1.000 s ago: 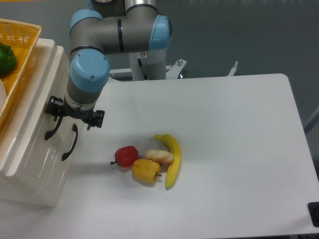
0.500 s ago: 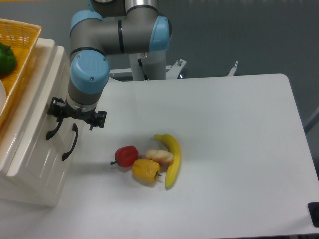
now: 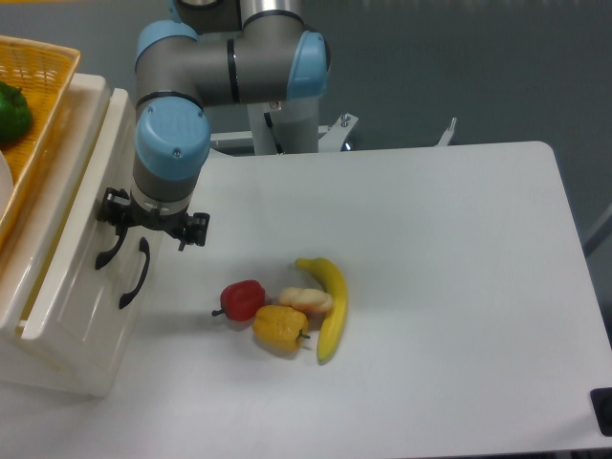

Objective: Slide the top white drawer open
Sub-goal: 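Pull the handle outward, sliding the upper drawer out of the cabinet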

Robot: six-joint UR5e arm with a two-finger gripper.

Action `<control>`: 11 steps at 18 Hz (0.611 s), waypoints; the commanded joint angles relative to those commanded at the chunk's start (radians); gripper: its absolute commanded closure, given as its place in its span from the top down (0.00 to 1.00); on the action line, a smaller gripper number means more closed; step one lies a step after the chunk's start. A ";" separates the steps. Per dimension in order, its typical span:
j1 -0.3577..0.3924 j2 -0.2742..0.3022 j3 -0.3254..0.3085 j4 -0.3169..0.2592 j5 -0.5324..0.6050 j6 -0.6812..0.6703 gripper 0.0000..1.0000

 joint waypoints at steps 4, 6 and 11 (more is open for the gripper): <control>0.020 0.000 0.005 -0.002 0.002 0.000 1.00; 0.029 0.002 0.006 -0.002 0.002 0.000 1.00; 0.051 0.003 0.008 0.002 0.003 0.002 1.00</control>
